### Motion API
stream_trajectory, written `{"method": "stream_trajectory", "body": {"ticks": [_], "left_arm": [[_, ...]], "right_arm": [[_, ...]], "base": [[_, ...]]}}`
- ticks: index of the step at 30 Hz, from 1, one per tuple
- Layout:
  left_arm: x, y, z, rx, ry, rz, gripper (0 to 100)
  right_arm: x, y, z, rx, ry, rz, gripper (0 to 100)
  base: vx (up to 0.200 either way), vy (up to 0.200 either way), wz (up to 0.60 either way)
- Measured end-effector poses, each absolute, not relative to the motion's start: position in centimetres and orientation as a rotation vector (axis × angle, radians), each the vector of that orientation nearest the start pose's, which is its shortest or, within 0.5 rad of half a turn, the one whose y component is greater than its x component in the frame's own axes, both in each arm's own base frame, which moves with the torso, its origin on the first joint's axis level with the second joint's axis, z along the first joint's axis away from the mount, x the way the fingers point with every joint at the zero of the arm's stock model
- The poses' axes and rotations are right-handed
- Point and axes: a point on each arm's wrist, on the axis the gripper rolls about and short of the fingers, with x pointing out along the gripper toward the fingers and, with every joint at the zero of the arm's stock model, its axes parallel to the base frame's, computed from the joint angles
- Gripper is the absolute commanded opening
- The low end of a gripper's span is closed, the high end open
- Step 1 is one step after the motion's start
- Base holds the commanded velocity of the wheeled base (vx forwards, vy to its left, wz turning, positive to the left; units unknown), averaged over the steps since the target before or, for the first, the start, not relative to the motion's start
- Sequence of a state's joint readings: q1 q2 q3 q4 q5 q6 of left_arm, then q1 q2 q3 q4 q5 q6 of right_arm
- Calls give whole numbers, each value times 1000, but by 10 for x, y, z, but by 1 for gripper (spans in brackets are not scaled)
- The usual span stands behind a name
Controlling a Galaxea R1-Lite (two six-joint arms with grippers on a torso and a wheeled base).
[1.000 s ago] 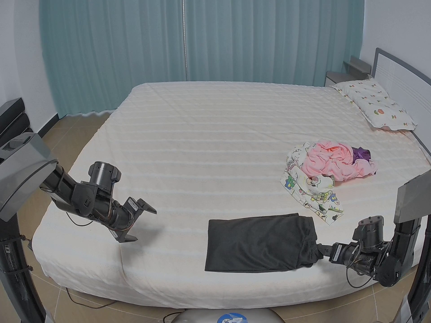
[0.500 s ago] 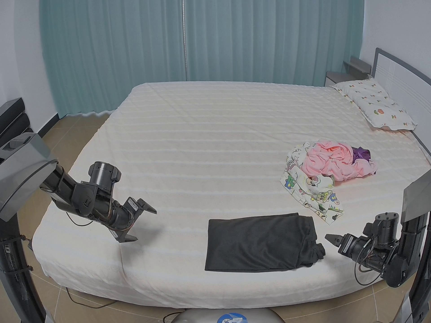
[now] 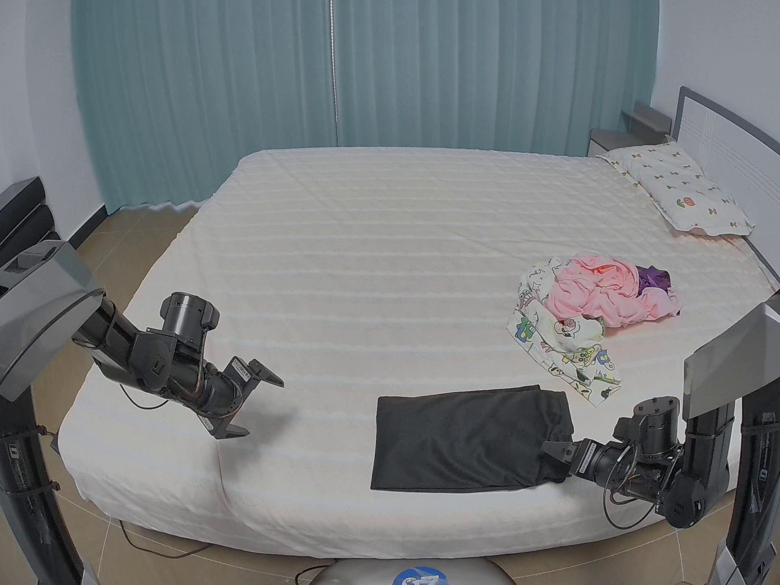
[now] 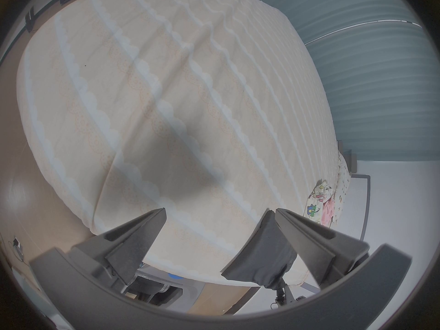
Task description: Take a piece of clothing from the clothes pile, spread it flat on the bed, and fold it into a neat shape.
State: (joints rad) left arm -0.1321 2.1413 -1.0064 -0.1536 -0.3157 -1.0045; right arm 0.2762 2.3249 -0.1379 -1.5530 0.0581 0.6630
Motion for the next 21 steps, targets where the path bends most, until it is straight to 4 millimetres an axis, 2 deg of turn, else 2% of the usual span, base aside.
{"method": "stream_trajectory", "body": {"ticks": [11,12,21], "left_arm": [[357,-54,42,-994,1112,118,100],[357,-55,42,-994,1111,118,100],[356,-55,42,-993,1113,119,100]], "right_arm": [[227,49,-38,559,780,10,0],[226,47,-38,558,784,4,100],[226,41,-35,566,774,-17,100]], "base": [[0,0,0],[0,0,0],[0,0,0]]}}
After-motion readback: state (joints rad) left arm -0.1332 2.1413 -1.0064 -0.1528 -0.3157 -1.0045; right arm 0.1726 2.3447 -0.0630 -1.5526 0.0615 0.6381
